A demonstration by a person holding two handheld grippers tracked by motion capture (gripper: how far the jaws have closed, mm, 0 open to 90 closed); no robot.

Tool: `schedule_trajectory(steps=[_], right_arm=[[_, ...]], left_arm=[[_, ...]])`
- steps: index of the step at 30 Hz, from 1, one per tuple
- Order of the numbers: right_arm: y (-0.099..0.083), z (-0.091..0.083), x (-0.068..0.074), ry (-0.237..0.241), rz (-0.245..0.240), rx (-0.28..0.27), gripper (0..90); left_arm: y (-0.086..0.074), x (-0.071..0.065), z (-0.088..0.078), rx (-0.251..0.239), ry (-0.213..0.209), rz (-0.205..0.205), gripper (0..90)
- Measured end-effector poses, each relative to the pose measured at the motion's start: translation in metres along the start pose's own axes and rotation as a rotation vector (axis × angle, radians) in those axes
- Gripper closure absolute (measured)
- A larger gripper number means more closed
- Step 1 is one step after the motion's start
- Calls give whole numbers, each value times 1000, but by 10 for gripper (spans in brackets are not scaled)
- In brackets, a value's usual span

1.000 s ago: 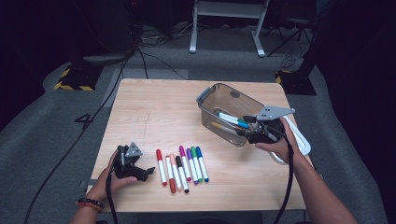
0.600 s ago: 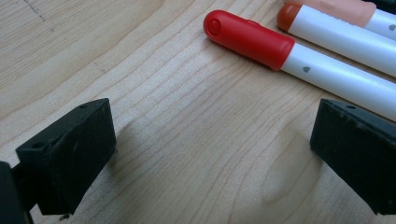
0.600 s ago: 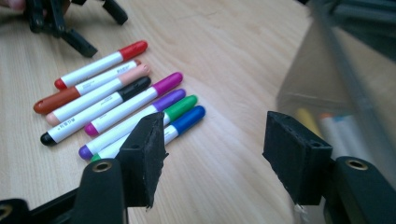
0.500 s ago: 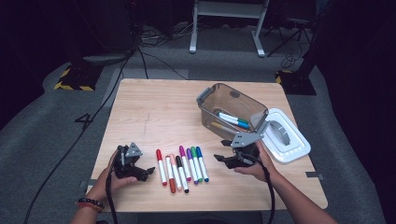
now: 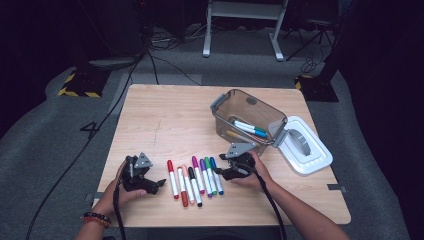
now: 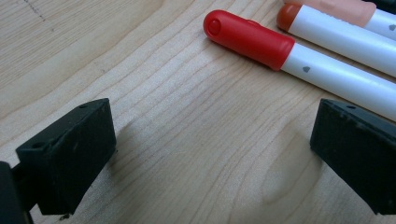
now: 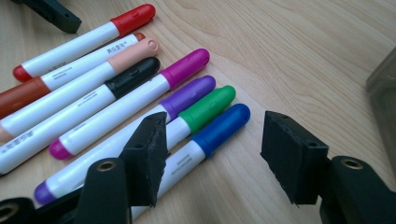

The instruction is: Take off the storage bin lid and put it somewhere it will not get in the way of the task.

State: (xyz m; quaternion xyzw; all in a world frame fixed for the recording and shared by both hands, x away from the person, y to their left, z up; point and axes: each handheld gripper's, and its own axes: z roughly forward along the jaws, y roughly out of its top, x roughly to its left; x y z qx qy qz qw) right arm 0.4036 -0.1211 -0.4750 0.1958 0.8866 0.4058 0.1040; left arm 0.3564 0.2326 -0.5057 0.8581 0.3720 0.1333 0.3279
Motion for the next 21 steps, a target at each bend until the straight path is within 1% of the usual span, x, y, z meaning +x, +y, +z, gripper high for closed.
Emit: schedule_trajectory(steps=[3, 5, 7, 8, 9, 10, 12, 13, 14, 18, 21], right_arm=[[0, 9, -2, -8, 13, 20, 443], [-1, 14, -4, -31, 17, 42, 459], [-2, 17, -7, -43, 15, 59, 480], [-4, 18, -9, -51, 20, 67, 511], [-5, 18, -12, -40, 37, 73, 529], [-7, 18, -15, -42, 50, 82, 544], [-10, 17, -19, -64, 62, 102, 596], [-12, 15, -22, -49, 78, 98, 624], [-13, 14, -23, -50, 74, 96, 657], [-18, 6, -28, -49, 63, 106, 732], [-21, 3, -32, -44, 58, 101, 748]], left_arm=[[0, 0, 0, 0, 0, 0, 5], [0, 0, 0, 0, 0, -1, 5], [0, 0, 0, 0, 0, 1, 5], [0, 0, 0, 1, -1, 1, 5], [0, 0, 0, 1, 0, 4, 5], [0, 0, 0, 0, 0, 1, 5], [0, 0, 0, 1, 1, 5, 4], [0, 0, 0, 2, 1, 4, 5], [0, 0, 0, 1, -1, 0, 5], [0, 0, 0, 1, -1, 1, 5], [0, 0, 0, 0, 0, 1, 5]])
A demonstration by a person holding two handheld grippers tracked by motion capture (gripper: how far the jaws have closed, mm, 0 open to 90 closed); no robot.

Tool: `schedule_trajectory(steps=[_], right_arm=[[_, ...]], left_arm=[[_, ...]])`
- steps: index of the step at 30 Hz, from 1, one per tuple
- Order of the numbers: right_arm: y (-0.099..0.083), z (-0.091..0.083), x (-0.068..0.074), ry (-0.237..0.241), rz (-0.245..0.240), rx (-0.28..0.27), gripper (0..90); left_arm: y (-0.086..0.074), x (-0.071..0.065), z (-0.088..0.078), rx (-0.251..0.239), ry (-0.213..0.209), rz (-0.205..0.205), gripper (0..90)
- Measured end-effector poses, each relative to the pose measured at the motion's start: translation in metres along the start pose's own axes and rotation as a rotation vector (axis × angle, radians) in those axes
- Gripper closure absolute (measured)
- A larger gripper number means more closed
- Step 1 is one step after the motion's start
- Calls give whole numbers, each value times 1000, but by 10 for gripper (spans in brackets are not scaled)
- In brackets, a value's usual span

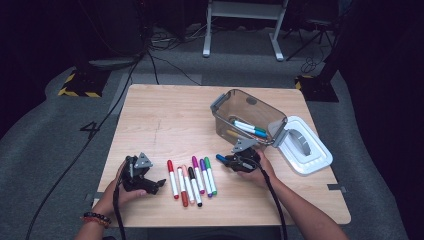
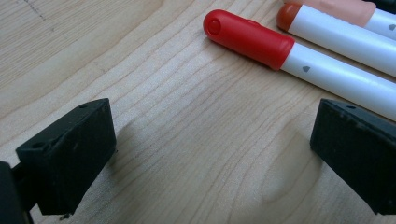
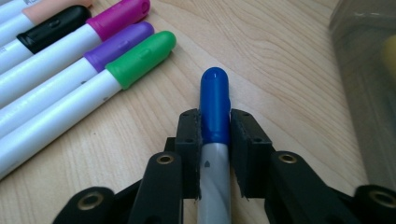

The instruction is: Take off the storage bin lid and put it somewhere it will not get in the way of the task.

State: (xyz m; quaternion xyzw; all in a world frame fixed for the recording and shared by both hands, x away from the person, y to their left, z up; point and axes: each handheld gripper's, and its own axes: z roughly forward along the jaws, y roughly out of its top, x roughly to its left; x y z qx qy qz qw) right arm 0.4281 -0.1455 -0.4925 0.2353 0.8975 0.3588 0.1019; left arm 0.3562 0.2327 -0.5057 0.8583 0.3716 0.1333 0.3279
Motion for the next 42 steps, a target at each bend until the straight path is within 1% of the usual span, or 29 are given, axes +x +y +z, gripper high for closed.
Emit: schedule_trajectory(steps=[2, 4, 5, 7, 11, 13, 18, 22, 25, 30, 34, 38, 39, 42], right_arm=[[-1, -1, 0, 1, -2, -1, 749], [-1, -2, 0, -9, -20, 3, 751], [-2, -3, 0, -12, -25, -5, 751], [-2, -8, -1, -1, -19, -27, 751], [1, -23, -1, -5, -28, -66, 752], [3, -32, 1, 3, -36, -90, 751], [11, -59, 6, 2, -58, -157, 752], [20, -82, 6, 2, -50, -211, 751], [26, -99, 7, -2, -57, -241, 752], [40, -124, 7, -21, -80, -257, 751], [54, -140, 1, -48, -88, -272, 752], [67, -150, -7, -70, -95, -281, 752], [69, -151, -9, -72, -88, -281, 751], [78, -155, -16, -88, -95, -275, 752]], left_arm=[[0, 0, 0, 0, 0, -1, 5], [0, 0, 0, 0, 0, -1, 5], [0, 0, 0, 0, 0, -1, 5], [0, 0, 0, 1, 0, 0, 4], [0, 0, 0, 1, 0, 0, 5], [0, 0, 0, 0, 0, -1, 5], [0, 0, 0, 1, 0, 0, 4], [0, 0, 0, 0, 0, -1, 5], [0, 0, 0, 0, 0, -1, 5], [0, 0, 0, 0, 0, 0, 5], [0, 0, 0, 1, 0, -1, 5], [0, 0, 0, 1, 0, 0, 5], [0, 0, 0, 0, 0, 0, 5], [0, 0, 0, 0, 0, 0, 5]])
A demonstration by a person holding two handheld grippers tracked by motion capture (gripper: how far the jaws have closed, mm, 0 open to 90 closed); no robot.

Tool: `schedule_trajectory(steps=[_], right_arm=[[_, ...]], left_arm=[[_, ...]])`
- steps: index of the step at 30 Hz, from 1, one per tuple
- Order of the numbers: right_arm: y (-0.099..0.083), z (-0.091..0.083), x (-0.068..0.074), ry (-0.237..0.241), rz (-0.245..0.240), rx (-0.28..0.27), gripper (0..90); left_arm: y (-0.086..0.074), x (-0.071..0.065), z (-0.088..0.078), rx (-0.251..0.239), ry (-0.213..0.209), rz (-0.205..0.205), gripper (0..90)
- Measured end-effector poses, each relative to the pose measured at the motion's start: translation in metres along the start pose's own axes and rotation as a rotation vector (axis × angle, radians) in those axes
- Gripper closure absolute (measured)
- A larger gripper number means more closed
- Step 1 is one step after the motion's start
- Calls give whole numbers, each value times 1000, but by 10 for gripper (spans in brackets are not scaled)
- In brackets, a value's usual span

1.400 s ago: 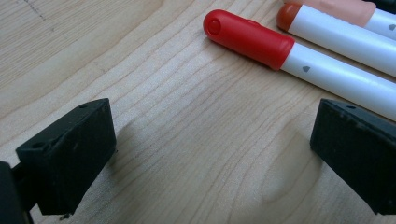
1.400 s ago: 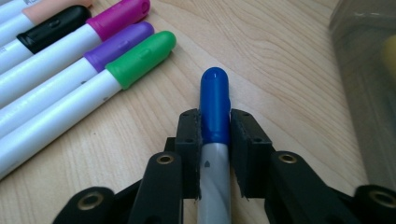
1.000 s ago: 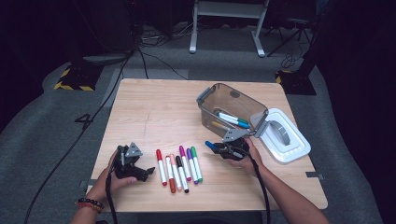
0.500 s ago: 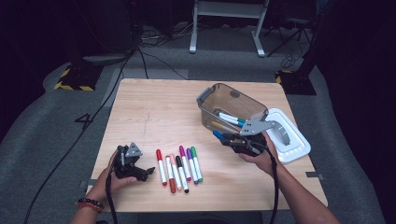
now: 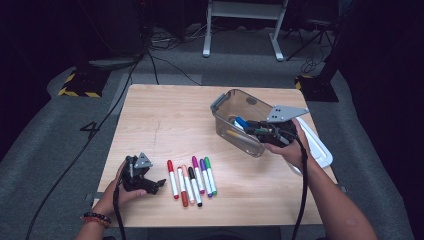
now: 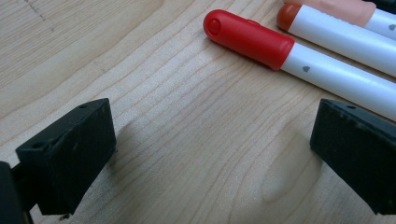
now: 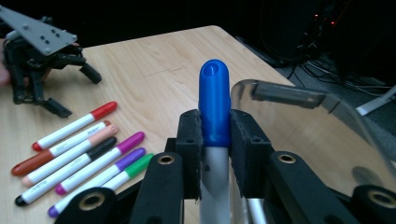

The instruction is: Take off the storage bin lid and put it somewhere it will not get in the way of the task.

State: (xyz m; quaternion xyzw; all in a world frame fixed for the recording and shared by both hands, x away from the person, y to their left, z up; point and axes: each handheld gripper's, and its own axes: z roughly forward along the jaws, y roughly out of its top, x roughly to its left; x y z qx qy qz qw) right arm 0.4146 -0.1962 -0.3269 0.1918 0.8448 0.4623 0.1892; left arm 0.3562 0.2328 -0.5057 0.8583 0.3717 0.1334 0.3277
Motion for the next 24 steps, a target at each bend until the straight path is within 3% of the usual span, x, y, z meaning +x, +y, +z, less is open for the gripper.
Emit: schedule_trajectory(steps=[6, 10, 18, 20, 24], right_arm=[[12, 5, -18, -11, 8, 15, 751], [15, 15, -31, -19, 19, 55, 751], [10, 50, -57, -42, 38, 166, 751], [6, 59, -63, -23, 64, 185, 752], [-2, 77, -70, -18, 73, 246, 751]], left_arm=[[0, 0, 0, 0, -1, 0, 5], [0, 0, 0, 1, 1, 4, 4], [0, 0, 0, 0, -1, 0, 4], [0, 0, 0, 0, -1, 0, 4], [0, 0, 0, 0, -1, 0, 4]])
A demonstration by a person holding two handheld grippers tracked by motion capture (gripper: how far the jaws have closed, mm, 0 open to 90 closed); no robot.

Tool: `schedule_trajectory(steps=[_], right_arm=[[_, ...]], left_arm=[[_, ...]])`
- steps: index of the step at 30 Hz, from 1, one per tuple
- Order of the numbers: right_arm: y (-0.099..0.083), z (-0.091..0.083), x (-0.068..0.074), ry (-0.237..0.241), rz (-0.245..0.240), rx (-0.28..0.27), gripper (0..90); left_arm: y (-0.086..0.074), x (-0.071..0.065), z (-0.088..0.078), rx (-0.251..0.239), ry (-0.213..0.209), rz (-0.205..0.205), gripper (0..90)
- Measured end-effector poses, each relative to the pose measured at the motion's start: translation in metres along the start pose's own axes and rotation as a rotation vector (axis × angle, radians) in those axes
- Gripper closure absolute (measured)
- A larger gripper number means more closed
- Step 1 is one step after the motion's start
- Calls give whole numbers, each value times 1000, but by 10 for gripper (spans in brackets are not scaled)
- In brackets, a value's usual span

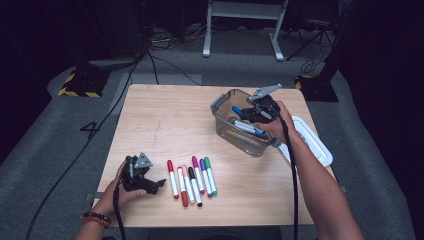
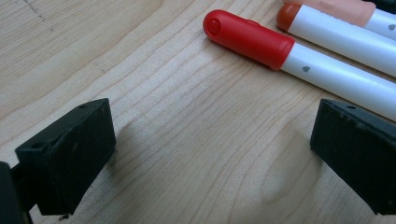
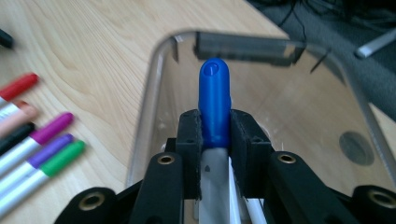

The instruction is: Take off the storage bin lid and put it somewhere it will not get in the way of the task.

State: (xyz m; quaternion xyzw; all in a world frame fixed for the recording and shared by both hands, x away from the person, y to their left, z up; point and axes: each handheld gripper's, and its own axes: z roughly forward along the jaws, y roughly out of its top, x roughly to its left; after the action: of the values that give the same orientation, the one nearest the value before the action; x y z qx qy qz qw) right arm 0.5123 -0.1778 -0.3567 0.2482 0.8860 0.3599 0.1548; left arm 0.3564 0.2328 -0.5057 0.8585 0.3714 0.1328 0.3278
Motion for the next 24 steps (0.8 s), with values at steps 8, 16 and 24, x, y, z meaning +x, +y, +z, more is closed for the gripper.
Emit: schedule_trajectory(steps=[8, 16, 24], right_arm=[[-6, 27, -3, 35, -2, 127, 751], [-5, 39, 2, 53, -21, 225, 746], [-6, 37, 0, 15, 0, 216, 630]], left_arm=[[0, 0, 0, 0, 0, 0, 4], [0, 0, 0, -1, 0, 0, 4], [0, 0, 0, 1, 1, 3, 4]])
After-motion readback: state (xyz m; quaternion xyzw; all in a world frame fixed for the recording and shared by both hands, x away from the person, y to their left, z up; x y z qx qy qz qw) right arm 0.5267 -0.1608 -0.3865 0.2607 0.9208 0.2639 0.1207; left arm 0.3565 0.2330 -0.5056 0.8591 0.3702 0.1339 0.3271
